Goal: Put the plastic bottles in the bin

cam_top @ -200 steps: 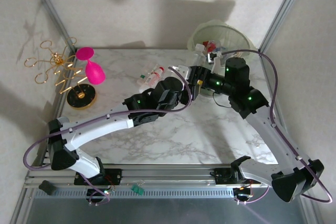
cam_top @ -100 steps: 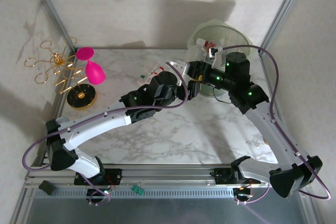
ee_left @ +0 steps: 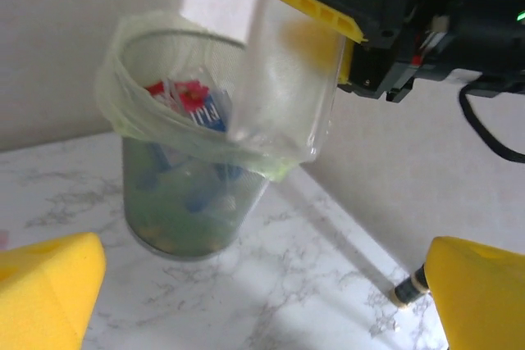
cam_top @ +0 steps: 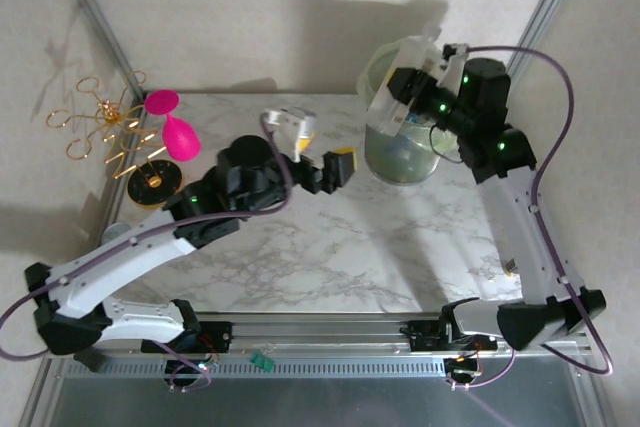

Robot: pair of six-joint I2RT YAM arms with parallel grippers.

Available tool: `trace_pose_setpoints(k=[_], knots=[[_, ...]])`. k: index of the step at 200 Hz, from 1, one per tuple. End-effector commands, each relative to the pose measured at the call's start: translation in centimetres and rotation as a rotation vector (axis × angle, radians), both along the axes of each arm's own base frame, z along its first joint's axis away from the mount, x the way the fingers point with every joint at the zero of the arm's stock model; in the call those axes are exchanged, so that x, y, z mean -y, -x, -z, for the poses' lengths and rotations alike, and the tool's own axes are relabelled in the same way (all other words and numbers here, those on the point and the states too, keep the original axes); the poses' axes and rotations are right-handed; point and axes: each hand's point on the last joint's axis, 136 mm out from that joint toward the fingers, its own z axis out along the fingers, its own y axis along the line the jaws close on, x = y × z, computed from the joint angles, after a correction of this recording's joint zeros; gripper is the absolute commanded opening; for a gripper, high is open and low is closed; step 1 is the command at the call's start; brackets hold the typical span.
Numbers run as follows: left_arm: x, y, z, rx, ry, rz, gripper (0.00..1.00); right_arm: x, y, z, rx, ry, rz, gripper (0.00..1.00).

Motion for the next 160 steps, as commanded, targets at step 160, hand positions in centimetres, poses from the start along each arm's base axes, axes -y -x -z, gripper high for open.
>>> trace_pose_setpoints(k=[160], knots=[[-1.4, -2.6, 13.6, -0.311, -0.113, -0.077, 0.95, 9.4, -11.7, 10.1, -0.348, 0.489, 0.373, 0.48]])
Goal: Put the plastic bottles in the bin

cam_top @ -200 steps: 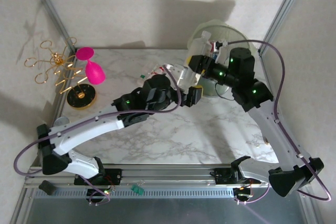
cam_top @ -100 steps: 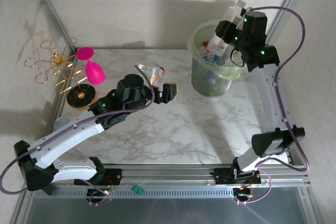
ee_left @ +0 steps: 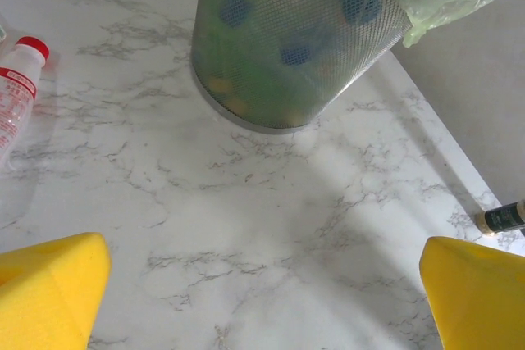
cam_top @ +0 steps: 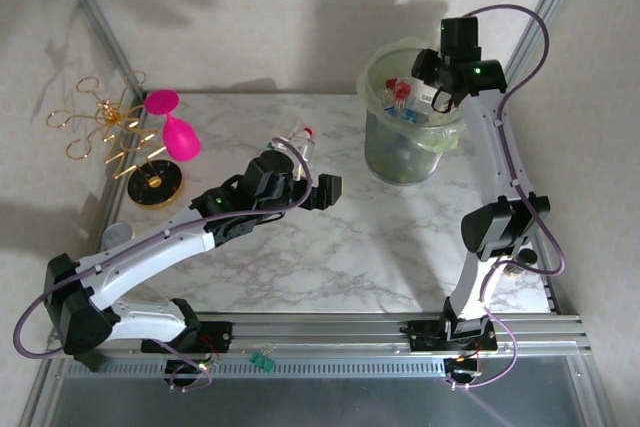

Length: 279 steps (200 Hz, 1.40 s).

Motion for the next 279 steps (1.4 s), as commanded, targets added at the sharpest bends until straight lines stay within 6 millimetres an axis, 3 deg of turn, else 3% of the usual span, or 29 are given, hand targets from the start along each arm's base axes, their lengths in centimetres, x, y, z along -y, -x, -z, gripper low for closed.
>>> trace_pose_setpoints(k=[1, 52, 80, 154, 171, 215, 279], knots=[[-0.2, 0.1, -1.3, 0.018, 0.047, -0.009, 0.95, 0.6, 1.0, 0.7, -0.06, 0.009, 0.01, 0.48], [-0.3, 0.3, -0.7, 0.026, 0.023, -0.017, 0.94, 0.5, -0.3, 6.2, -0.194, 0.039, -0.002, 0.54], [-0.4, 0.7, -1.1, 0.062, -0.004, -0.022, 0.95, 1.1, -1.1, 7.4, -0.196, 0.061, 0.041, 0.61], [-0.9, 0.1, -1.3, 0.076, -0.02, -0.051, 0.95, 0.1, -2.3, 10.3, -0.227, 0.015, 0.039, 0.68], [-1.1, -0.2, -1.3, 0.078, -0.024, -0.058, 0.95, -0.1, -2.4, 9.5, -0.21, 0.013, 0.033, 0.71], [-1.9, -0.7, -1.0, 0.091, -0.052, -0.096, 0.95, 0.5, -1.3, 4.9, -0.125, 0.015, 0.042, 0.74], [-2.7, -1.3, -0.9, 0.103, -0.069, -0.129, 0.95, 0.7, 0.2, 0.9, -0.028, 0.027, 0.014, 0.9]])
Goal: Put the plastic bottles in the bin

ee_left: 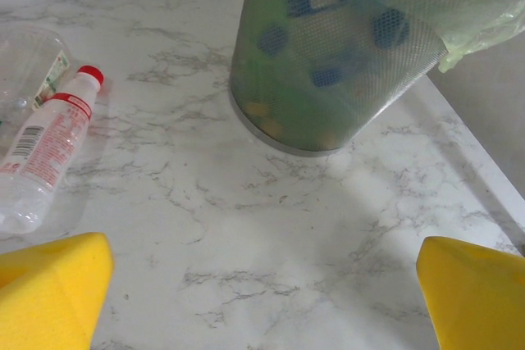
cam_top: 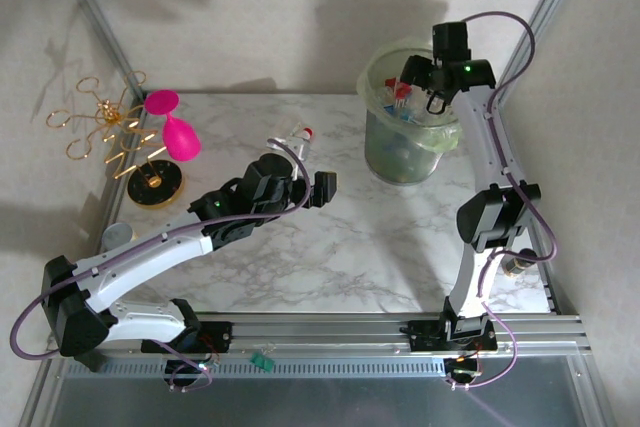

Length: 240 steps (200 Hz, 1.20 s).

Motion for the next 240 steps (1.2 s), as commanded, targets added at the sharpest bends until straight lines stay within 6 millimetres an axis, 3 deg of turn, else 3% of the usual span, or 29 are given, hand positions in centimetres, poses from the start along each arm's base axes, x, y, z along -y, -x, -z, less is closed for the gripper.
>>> trace_pose_setpoints(k=[1, 17, 33, 46, 62, 75, 92, 115, 158, 191, 211, 240], knots=[[-1.1, -0.5, -0.4, 0.029, -0.017, -0.038, 0.95, 0.6, 1.5, -2.7, 0.052, 0.017, 0.002, 0.9], [-1.3, -0.6, -0.3, 0.034, -0.025, -0.051, 0.95, 1.2, 2.1, -3.9, 0.092, 0.027, 0.017, 0.92], [-1.4, -0.7, -0.3, 0.036, -0.03, -0.054, 0.95, 1.7, 2.7, -4.8, 0.129, 0.035, 0.037, 0.88], [-1.5, -0.9, -0.2, 0.036, -0.03, -0.059, 0.95, 2.0, 3.3, -5.3, 0.154, 0.038, 0.048, 0.8], [-1.6, -1.0, -0.2, 0.036, -0.028, -0.064, 0.95, 2.3, 3.8, -5.6, 0.173, 0.04, 0.058, 0.59], [-1.8, -1.2, -0.3, 0.036, -0.027, -0.07, 0.95, 1.8, 3.9, -5.4, 0.176, 0.026, 0.032, 0.49], [-1.8, -1.3, -0.2, 0.035, -0.026, -0.073, 0.95, 1.6, 3.3, -4.4, 0.145, 0.033, 0.021, 0.39], [-1.8, -1.3, -0.1, 0.03, -0.025, -0.072, 0.95, 1.6, 2.1, -1.5, 0.068, 0.053, 0.026, 0.32], [-2.0, -1.4, -0.2, 0.037, -0.027, -0.083, 0.95, 1.2, 1.7, 2.6, 0.004, 0.038, 0.022, 0.32], [-2.3, -1.5, -0.3, 0.042, -0.03, -0.094, 0.95, 1.4, 1.6, 4.2, -0.029, 0.052, 0.03, 0.32], [-2.5, -1.6, -0.2, 0.045, -0.04, -0.104, 0.95, 1.3, 1.5, 2.1, 0.001, 0.046, 0.029, 0.32], [-3.0, -2.1, -0.3, 0.046, -0.041, -0.126, 0.96, 1.8, 2.7, -4.8, 0.145, 0.039, 0.038, 0.38]])
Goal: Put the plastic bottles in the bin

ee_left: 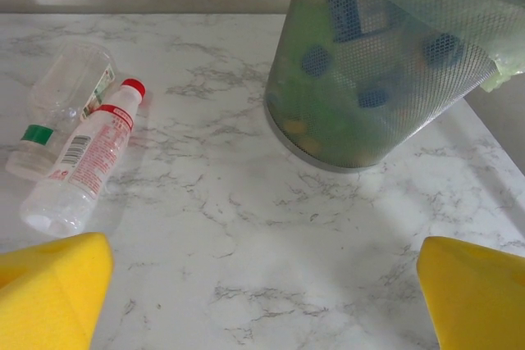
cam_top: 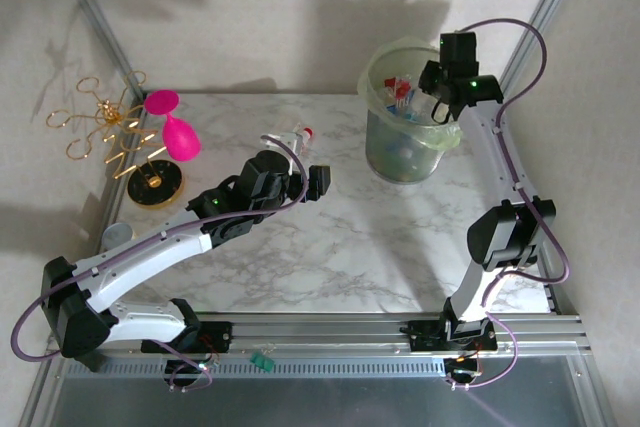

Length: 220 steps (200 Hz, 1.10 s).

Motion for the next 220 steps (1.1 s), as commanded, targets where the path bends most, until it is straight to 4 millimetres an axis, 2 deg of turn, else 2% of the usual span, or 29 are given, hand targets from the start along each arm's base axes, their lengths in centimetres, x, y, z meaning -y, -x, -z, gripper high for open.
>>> trace_pose_setpoints(k=[1, 23, 45, 85, 104, 121, 155, 164, 180, 205, 220], knots=[[-1.3, -0.8, -0.2, 0.022, -0.017, -0.048, 0.96, 0.6, 1.3, -3.2, 0.035, 0.006, 0.009, 0.38], [-1.6, -1.4, -0.3, 0.009, 0.007, -0.054, 0.96, -0.3, 2.9, -7.7, 0.135, -0.033, -0.052, 0.45], [-1.9, -2.6, 0.4, -0.046, 0.053, -0.061, 0.97, -1.3, 4.9, -9.3, 0.168, -0.015, -0.082, 0.5], [-4.1, -6.3, 3.6, -0.192, 0.103, -0.16, 0.96, -4.7, 9.6, -7.5, 0.169, -0.043, -0.19, 0.69], [-5.7, -8.3, 5.5, -0.258, 0.163, -0.223, 0.96, -6.2, 12.3, -6.1, 0.162, -0.08, -0.262, 0.7], [-6.6, -10.0, 6.7, -0.283, 0.181, -0.277, 0.96, -7.8, 14.7, -5.7, 0.197, -0.14, -0.366, 0.7], [-7.2, -14.5, 9.4, -0.306, 0.025, -0.33, 0.94, -8.8, 18.4, -6.8, 0.253, -0.221, -0.474, 0.69], [-7.7, -15.7, 10.8, -0.301, -0.059, -0.348, 0.91, -9.3, 19.0, -6.9, 0.249, -0.242, -0.504, 0.69], [-8.4, -17.8, 12.1, -0.282, -0.213, -0.372, 0.89, -10.3, 19.9, -6.7, 0.226, -0.274, -0.571, 0.7], [-8.2, -19.2, 14.3, -0.3, -0.34, -0.331, 0.84, -10.0, 20.4, -6.5, 0.221, -0.263, -0.571, 0.71], [-8.6, -19.1, 16.1, -0.341, -0.392, -0.327, 0.8, -9.7, 20.7, -6.3, 0.223, -0.245, -0.564, 0.71]])
